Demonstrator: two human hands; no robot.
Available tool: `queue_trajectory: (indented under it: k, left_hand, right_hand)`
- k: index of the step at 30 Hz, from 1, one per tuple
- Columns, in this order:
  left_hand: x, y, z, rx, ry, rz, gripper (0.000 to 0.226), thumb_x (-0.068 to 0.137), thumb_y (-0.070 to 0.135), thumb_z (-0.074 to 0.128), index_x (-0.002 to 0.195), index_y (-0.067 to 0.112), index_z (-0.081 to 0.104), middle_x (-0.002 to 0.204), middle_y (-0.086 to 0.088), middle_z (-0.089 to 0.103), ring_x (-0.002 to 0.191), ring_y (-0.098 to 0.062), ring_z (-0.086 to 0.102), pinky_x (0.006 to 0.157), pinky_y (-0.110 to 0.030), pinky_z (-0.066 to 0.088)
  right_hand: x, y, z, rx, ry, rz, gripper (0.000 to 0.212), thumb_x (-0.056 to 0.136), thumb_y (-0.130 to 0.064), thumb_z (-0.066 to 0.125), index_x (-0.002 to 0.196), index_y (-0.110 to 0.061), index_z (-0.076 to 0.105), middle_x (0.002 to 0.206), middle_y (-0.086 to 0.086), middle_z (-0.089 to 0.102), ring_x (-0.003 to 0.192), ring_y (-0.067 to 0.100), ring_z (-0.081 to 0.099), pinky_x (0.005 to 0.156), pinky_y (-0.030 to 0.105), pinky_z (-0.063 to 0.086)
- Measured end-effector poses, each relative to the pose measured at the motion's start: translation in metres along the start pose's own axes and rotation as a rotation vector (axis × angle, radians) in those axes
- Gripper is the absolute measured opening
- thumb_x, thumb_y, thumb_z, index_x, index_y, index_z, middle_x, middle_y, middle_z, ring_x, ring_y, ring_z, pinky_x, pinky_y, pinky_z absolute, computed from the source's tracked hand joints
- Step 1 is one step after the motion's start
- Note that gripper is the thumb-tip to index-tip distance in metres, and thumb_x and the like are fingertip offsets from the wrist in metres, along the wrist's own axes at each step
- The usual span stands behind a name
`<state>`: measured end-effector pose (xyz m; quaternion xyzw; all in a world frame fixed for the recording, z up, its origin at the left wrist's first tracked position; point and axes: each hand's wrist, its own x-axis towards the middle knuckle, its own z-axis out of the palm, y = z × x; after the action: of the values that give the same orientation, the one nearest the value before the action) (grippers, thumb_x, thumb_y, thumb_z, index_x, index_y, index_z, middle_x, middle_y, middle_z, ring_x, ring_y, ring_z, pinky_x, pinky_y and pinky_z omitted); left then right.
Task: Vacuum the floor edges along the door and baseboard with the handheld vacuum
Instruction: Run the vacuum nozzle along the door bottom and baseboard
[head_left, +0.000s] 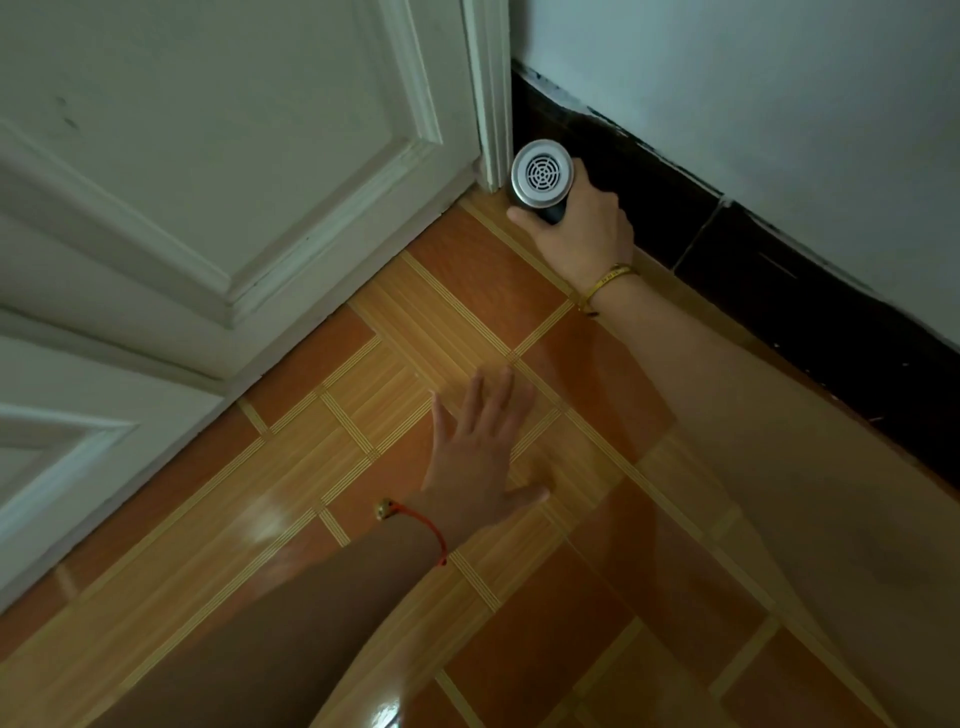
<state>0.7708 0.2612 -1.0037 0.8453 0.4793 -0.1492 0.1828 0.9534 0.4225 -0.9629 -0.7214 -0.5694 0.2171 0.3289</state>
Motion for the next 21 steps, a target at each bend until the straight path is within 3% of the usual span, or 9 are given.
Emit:
queue_trajectory:
  k: [6,10,12,16,21]
  left_hand:
    - [-0.001,0.001,-0.002,0.032,0.001,-0.003,0.114,0.080,0.076,0.051,0.152,0.028,-0.023,0.162,0.001,-0.028,0.149,-0.032,-0.026,0.115,-0.069,-0.009]
    - [-0.001,0.003,-0.005,0.070,-0.007,-0.014,0.114,0.079,0.078,0.050,0.155,0.027,-0.018,0.164,-0.001,-0.024,0.150,-0.032,-0.023,0.114,-0.070,-0.007]
    - [-0.002,0.003,-0.008,0.074,-0.013,-0.011,0.113,0.079,0.078,0.049,0.155,0.026,-0.017,0.164,-0.001,-0.022,0.150,-0.031,-0.021,0.114,-0.070,-0.008]
    - [-0.012,-0.006,-0.008,0.082,0.042,-0.030,0.112,0.081,0.078,0.046,0.154,0.026,-0.020,0.163,0.000,-0.025,0.149,-0.031,-0.025,0.113,-0.071,-0.008]
    - [-0.047,-0.033,0.001,0.047,0.050,-0.120,0.103,0.086,0.074,0.041,0.155,0.026,-0.019,0.165,0.001,-0.021,0.151,-0.031,-0.018,0.114,-0.070,-0.007]
  right_hand:
    - [-0.016,-0.014,0.020,0.135,-0.102,-0.060,0.070,0.074,-0.052,0.076,0.132,-0.022,0.053,0.124,-0.003,0.067,0.114,0.015,0.061,0.087,0.021,0.047]
    - [-0.036,-0.027,0.034,0.146,-0.226,-0.108,0.070,0.072,-0.055,0.076,0.130,-0.022,0.055,0.121,-0.002,0.068,0.113,0.017,0.062,0.092,0.033,0.053]
    - [-0.047,-0.031,0.035,0.149,-0.252,-0.131,0.069,0.072,-0.054,0.076,0.129,-0.021,0.056,0.119,-0.003,0.068,0.112,0.016,0.063,0.090,0.031,0.052]
    - [-0.058,-0.032,0.027,0.106,-0.235,-0.127,0.071,0.074,-0.051,0.076,0.133,-0.018,0.053,0.121,-0.001,0.068,0.113,0.018,0.063,0.093,0.038,0.053]
    - [-0.074,-0.041,0.026,0.010,-0.199,-0.130,0.069,0.076,-0.054,0.074,0.131,-0.020,0.050,0.113,0.001,0.070,0.105,0.024,0.066,0.083,0.040,0.055]
